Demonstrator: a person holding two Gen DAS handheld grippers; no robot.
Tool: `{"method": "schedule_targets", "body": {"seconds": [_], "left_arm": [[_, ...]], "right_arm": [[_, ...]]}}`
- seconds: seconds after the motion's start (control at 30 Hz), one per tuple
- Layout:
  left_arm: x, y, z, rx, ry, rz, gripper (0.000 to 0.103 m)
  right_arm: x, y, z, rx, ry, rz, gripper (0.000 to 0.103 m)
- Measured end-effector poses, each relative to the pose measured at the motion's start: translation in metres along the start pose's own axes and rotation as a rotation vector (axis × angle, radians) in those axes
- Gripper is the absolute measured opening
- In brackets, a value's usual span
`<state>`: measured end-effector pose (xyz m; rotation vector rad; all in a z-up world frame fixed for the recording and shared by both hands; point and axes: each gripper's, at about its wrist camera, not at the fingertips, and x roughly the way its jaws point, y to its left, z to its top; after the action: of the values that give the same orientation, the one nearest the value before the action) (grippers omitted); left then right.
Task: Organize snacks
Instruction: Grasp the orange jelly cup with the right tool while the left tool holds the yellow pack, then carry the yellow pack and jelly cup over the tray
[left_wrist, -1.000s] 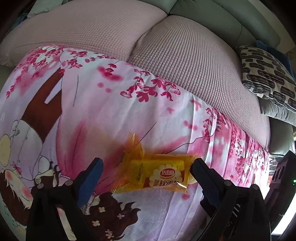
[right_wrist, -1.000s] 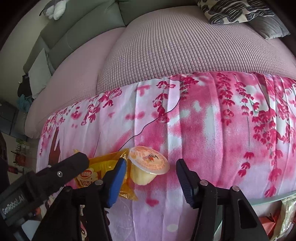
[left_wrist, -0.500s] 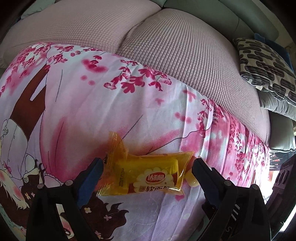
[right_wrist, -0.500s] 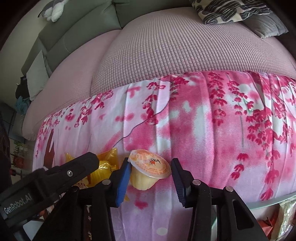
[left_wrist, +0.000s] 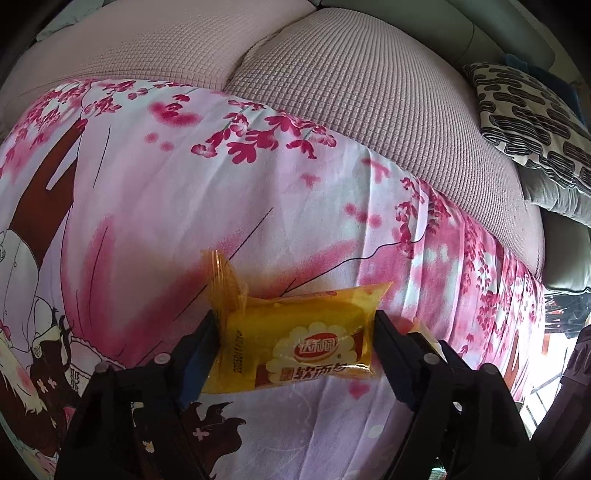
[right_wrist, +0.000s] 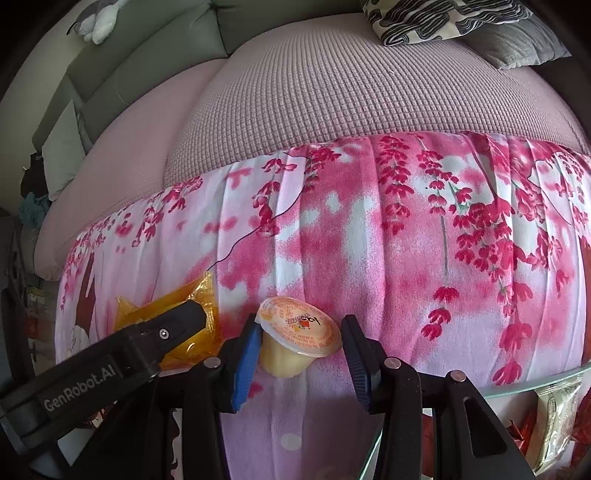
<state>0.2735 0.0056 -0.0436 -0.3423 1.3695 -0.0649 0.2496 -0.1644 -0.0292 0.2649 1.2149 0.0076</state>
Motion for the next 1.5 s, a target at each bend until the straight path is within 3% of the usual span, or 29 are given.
{"method": "schedule_targets", "body": {"seconds": [0.37, 0.73, 1.5], "left_arm": [[-0.014, 0.015, -0.021, -0.050, -0.023, -0.047, 0.074], [-0.068, 0.026, -0.055, -0.084, -0.121, -0.082, 0.074], [-0.111, 0.026, -0.165, -0.052, -0.199, -0.090, 0.074]], "right_arm": [[-0.005, 0.013, -0.010, -0.019, 0.004, -0.022, 0.047], [-0.039, 0.022, -0.041, -0.026, -0.020, -0.008, 0.047], [-0.117, -0.002, -0.172, -0.026, -0.136, -0.055, 0.047]]}}
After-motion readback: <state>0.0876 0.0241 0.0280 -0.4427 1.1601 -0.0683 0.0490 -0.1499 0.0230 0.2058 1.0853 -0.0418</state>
